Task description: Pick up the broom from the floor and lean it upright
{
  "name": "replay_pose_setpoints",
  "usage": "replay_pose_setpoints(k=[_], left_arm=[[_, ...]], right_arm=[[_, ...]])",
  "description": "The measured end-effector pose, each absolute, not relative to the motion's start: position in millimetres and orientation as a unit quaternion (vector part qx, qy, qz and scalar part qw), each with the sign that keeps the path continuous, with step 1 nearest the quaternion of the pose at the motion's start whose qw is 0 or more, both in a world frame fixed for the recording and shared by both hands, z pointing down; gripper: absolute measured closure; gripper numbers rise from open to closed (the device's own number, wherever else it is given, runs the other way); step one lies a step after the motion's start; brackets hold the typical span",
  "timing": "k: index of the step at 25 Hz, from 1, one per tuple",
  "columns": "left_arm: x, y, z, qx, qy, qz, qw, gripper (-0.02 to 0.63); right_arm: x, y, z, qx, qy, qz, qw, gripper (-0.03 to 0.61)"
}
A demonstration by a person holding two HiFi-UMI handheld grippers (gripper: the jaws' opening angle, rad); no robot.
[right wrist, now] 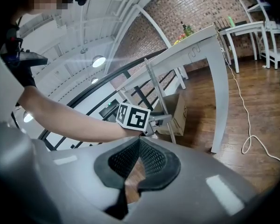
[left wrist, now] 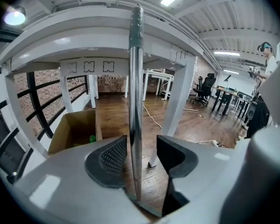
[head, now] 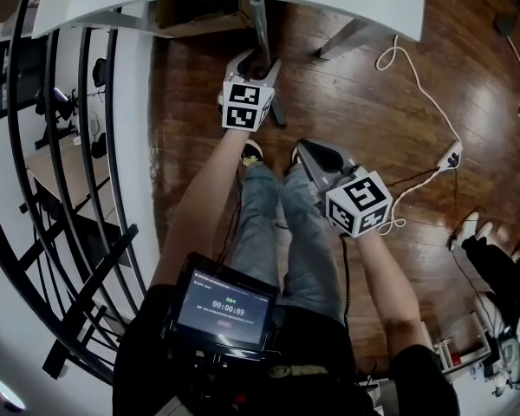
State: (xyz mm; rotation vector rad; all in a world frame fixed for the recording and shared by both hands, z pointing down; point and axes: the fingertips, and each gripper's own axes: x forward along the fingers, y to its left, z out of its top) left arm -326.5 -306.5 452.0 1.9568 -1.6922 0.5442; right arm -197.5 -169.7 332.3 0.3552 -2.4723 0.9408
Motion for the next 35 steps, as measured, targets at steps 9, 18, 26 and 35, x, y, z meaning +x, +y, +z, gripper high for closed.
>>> replay_pose_setpoints(k=[9, 18, 26, 35], left_arm=[[-334.5, -287.2, 442.2, 0.706, -0.628, 0.211, 0.251, 0.364], [-312.9, -180.4, 294.2, 0.727, -0.634, 0.135, 0.226, 0.434], [-286.3, -71.6, 60.9, 0.701, -0.694, 0.034, 0.159, 0.597], [-276.3, -75.6, 19.0, 0.694, -0.708, -0.016, 0.134, 0.597]], right_arm=[[-191.7, -171.7, 329.1, 0.124, -0.902, 0.337, 0.239, 0.575], [-194.9, -178.2, 280.6, 0.066, -0.926, 0.293, 0.229, 0.575], [-211.7, -98.2, 90.7, 0.016, -0.970, 0.188, 0.155, 0.574], [-221.1, -86.7, 70.1, 0.011, -0.974, 0.175, 0.140, 0.574]])
